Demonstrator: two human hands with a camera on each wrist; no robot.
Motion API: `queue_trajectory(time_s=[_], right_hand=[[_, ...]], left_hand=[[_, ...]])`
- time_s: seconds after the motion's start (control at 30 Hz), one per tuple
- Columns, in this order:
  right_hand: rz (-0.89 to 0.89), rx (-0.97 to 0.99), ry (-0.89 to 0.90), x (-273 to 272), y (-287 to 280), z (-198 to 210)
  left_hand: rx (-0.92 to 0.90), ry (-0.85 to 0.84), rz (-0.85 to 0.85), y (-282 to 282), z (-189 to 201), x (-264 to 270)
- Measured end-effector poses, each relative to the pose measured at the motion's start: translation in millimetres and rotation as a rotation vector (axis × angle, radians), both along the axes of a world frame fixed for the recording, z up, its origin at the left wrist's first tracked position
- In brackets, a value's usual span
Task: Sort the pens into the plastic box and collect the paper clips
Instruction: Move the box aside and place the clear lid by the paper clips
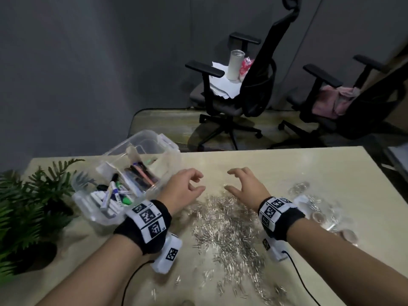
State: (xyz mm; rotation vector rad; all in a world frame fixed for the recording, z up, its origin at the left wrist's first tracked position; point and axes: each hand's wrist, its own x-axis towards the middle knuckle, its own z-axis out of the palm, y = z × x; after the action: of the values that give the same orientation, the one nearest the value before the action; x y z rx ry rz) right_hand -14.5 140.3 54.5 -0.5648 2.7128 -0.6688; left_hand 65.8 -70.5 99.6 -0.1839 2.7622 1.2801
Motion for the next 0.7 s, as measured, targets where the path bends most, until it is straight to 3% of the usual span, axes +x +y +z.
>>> queue_trajectory(time_s=[0.17, 0.43, 0.7], right_hand=[[-0.069, 0.163, -0.086, 9.8, 114.0, -22.1], [-0.255, 0.302, -0.156, 7.2, 272.4, -33.7], [-0.299, 0.271, -0.300, 1.6, 340.3, -58.4]], left_hand=[[-0.050, -0.117, -0.152, 86.7, -23.4, -10.1], [-0.050, -0.201, -0.194, 227.9, -63.5, -35.9], [-0.077, -0.232, -0.233, 333.0, -103.5, -64.8]])
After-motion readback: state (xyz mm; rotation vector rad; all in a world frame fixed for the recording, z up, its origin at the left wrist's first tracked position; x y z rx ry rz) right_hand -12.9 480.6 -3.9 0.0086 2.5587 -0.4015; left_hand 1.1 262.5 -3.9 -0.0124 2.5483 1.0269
